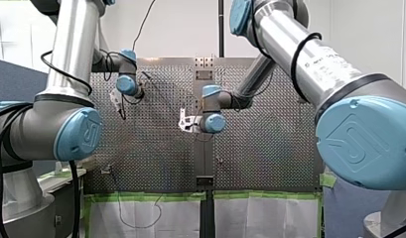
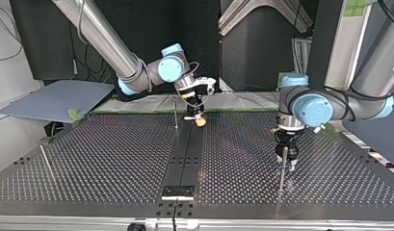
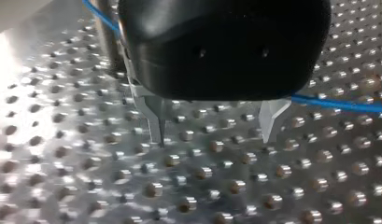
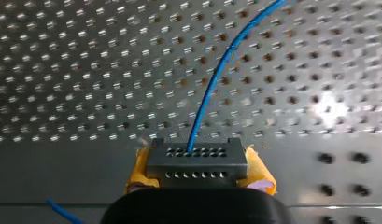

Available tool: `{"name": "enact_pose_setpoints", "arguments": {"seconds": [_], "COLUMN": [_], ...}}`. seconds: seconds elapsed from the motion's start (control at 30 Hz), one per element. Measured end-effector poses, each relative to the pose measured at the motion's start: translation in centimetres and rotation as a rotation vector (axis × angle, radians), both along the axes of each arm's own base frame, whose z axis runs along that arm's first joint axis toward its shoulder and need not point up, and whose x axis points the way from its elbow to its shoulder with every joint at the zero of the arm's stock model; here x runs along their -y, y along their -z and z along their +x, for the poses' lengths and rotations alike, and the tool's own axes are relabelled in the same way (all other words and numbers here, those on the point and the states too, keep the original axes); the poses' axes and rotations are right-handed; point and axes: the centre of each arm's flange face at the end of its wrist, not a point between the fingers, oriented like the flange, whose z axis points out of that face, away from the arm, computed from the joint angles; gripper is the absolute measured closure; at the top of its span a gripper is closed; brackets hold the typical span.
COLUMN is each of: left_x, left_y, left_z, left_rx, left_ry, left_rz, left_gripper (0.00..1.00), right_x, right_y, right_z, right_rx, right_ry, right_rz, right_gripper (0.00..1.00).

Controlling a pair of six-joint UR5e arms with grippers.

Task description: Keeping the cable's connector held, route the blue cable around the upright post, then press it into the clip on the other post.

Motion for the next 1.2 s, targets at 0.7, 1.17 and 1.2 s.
{"name": "enact_pose_setpoints", "arguments": {"seconds": [0.7,1.17,1.2], "left_x": [0.6,0.8,0.8], "left_y": [1.5,1.5,1.5], "left_z": [0.4,0.4,0.4], "left_rx": [-0.024,-0.023,-0.023], "left_ry": [0.025,0.041,0.041], "left_rz": [-0.002,-0.010,-0.011], "left_gripper": [0.00,0.00,0.00], "right_x": [0.8,-0.1,-0.2], "right_y": [9.5,17.5,18.2], "right_z": [-0.9,-1.7,-1.8], "right_rx": [-0.055,-0.111,-0.115], "right_ry": [0.027,0.059,0.062], "right_rz": [0.072,0.123,0.126], "right_gripper": [1.00,1.00,1.00]}}
